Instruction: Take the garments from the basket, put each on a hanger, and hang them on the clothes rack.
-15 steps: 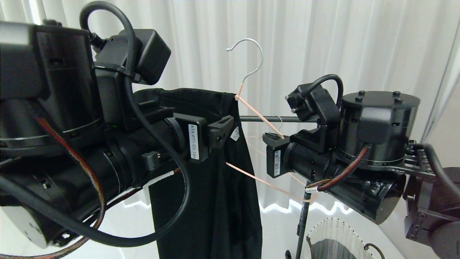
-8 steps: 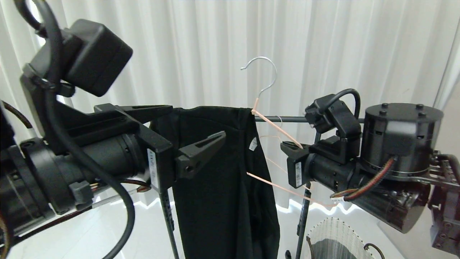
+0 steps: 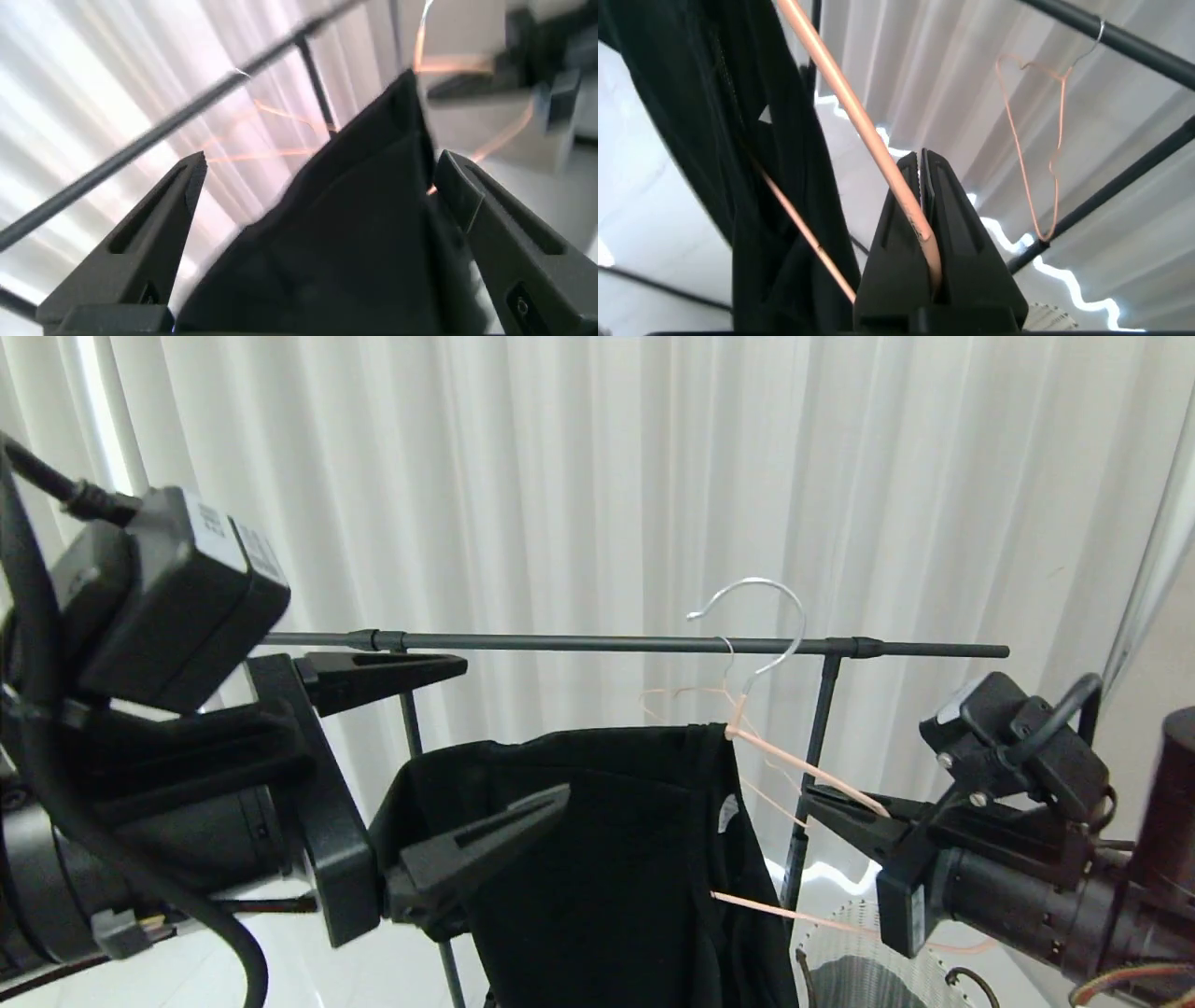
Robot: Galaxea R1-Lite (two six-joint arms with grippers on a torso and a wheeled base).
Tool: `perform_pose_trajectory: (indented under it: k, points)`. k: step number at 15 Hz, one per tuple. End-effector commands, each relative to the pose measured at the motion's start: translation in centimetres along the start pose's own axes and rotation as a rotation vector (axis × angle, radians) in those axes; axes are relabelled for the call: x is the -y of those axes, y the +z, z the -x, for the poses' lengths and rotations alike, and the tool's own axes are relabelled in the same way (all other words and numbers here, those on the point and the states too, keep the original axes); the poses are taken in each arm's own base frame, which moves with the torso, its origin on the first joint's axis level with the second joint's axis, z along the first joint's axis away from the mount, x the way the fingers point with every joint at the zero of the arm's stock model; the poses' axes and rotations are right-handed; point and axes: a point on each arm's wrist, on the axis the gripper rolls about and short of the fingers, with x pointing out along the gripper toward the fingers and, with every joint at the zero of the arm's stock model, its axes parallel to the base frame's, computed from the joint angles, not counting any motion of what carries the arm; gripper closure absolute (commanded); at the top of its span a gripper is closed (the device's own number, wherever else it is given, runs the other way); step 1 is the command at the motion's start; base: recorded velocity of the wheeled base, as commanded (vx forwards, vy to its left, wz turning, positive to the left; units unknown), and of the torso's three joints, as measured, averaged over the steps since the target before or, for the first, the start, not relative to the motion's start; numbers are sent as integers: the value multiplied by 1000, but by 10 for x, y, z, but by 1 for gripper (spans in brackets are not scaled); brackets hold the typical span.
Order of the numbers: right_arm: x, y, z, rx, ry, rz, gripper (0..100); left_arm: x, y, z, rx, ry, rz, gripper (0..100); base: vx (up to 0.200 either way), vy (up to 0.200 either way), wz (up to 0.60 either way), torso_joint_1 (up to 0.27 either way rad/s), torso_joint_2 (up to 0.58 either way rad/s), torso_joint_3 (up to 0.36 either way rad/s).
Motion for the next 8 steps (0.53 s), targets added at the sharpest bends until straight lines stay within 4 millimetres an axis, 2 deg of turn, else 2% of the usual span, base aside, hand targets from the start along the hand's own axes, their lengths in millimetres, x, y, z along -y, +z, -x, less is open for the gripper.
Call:
perform_pose_trajectory:
  k: [1, 8]
  points:
    - [3, -11, 22, 3, 19, 25, 100, 11, -6, 1, -2, -75, -13, 0, 0, 0, 0, 0, 0, 0]
    - [-3, -34, 37, -36, 123, 120, 100, 42, -26, -4, -28, -344, -20, 0, 0, 0, 0, 0, 0, 0]
